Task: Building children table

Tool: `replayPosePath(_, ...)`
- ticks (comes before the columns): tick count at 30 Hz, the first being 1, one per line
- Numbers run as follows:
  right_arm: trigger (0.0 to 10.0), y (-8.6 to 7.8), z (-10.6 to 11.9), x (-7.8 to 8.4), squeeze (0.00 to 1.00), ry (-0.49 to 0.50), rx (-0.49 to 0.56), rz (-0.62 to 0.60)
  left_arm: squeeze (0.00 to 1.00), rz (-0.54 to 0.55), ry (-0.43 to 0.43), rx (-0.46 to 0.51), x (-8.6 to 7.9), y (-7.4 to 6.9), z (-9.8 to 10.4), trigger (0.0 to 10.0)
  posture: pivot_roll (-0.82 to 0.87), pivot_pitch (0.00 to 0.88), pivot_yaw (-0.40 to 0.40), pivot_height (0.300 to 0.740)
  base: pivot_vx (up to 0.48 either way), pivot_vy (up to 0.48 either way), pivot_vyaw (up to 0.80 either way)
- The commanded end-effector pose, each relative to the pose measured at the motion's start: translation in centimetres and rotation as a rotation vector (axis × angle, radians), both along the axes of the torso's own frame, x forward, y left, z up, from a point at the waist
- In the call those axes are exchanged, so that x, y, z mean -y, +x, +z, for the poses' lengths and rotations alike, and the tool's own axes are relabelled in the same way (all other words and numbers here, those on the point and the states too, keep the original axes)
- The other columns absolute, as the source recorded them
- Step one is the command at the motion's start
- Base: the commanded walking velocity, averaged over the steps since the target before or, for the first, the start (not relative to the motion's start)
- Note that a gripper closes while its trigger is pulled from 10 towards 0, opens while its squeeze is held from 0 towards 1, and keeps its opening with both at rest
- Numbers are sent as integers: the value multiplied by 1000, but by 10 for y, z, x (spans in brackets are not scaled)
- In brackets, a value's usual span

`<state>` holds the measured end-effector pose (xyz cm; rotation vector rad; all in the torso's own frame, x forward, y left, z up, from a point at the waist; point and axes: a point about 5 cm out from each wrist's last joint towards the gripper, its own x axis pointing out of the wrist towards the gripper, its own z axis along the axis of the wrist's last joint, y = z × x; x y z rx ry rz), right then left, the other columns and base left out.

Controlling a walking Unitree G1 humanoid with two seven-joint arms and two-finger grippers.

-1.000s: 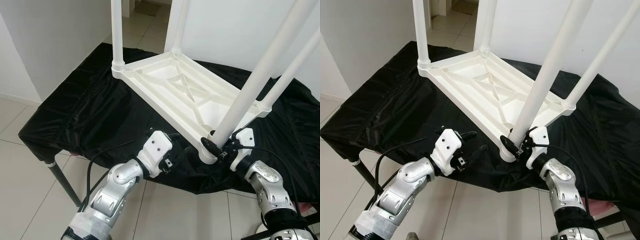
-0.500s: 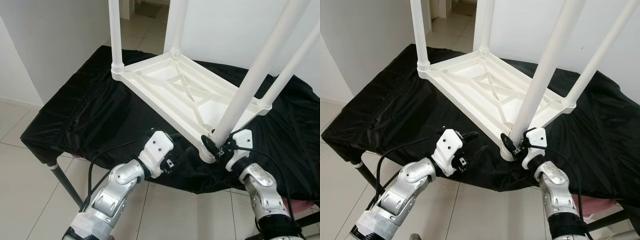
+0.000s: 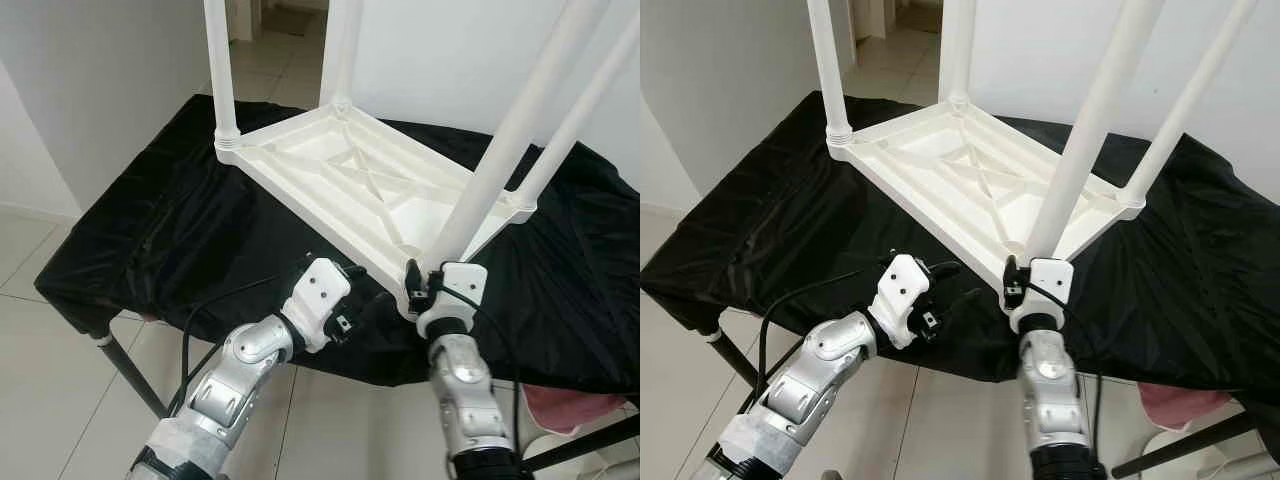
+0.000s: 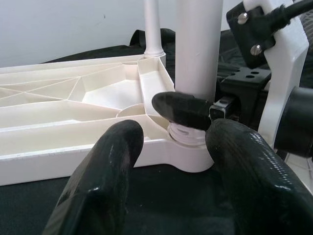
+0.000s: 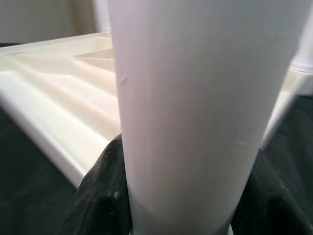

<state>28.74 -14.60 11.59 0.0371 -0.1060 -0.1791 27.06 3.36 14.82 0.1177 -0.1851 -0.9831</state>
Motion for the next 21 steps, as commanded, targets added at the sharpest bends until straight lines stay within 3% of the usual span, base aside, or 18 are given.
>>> replayPosePath(1, 10000, -7, -18, -3, 0, 13, -91, -26, 0, -40, 12, -7, 1, -1, -2, 10000, -26, 59, -39, 740, 0, 0, 0)
replayPosePath(12, 10000, -5, -14, 2, 0, 17, -92, -81, 0, -32, 17, -5, -2, -1, -2, 10000, -19, 63, -40, 740, 0, 0, 0)
replayPosePath(13, 10000, -4, -13, 1, 1000, 28, -81, -68, 0, -32, 18, -5, -2, -1, -2, 10000, -19, 63, -40, 740, 0, 0, 0)
replayPosePath(21, 10000, -6, -8, -2, 1000, 41, -38, 13, 0, -35, 17, -8, -2, -1, -2, 10000, -24, 72, -36, 740, 0, 0, 0)
